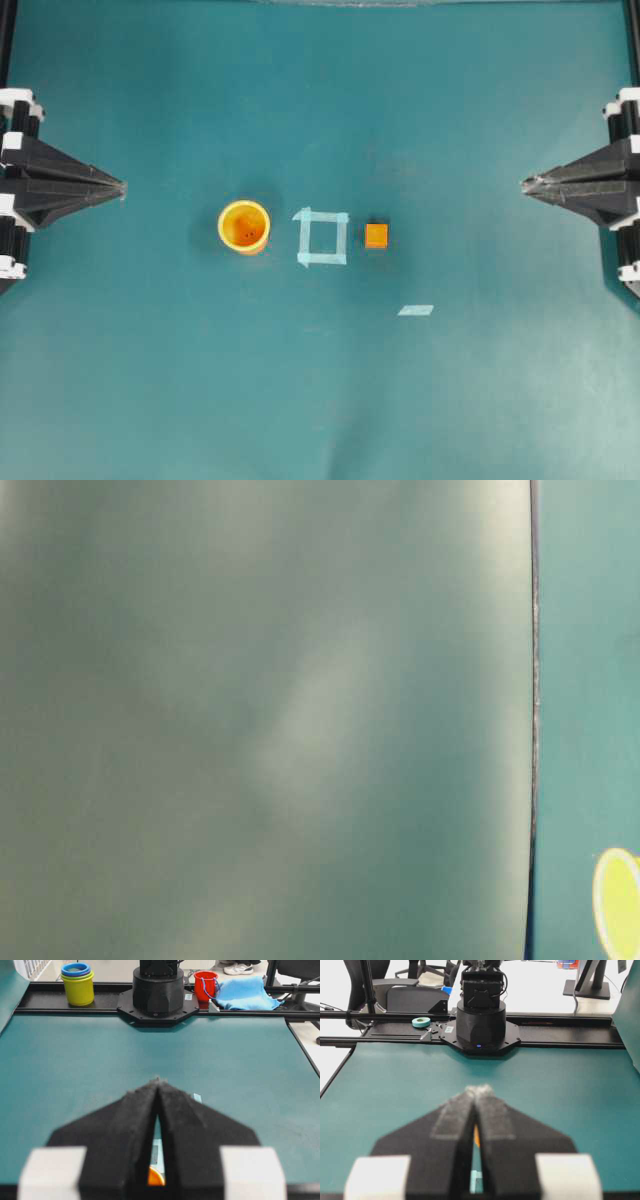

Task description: Move the block backward with right arm.

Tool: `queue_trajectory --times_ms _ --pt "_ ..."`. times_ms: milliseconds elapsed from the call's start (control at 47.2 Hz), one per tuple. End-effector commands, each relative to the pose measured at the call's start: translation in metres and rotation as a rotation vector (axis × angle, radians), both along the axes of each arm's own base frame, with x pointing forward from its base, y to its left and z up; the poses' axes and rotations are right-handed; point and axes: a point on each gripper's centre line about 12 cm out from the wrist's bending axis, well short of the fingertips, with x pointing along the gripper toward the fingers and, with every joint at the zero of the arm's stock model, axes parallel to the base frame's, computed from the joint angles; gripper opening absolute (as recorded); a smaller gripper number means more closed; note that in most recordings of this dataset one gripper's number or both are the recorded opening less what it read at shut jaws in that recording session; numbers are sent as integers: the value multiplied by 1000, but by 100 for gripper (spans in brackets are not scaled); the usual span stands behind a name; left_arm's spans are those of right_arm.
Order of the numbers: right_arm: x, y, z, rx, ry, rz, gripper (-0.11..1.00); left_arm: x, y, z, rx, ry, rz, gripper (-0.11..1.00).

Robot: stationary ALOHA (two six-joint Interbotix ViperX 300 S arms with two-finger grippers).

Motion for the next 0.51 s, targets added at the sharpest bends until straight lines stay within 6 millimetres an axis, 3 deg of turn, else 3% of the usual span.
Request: queue_trajectory --times_ms 0,487 --pt "2 -1 6 3 -14 -4 0 2 -2 12 -8 -3 -12 0" --pt "14 -3 0 55 132 -15 0 4 -2 6 -8 117 -10 0"
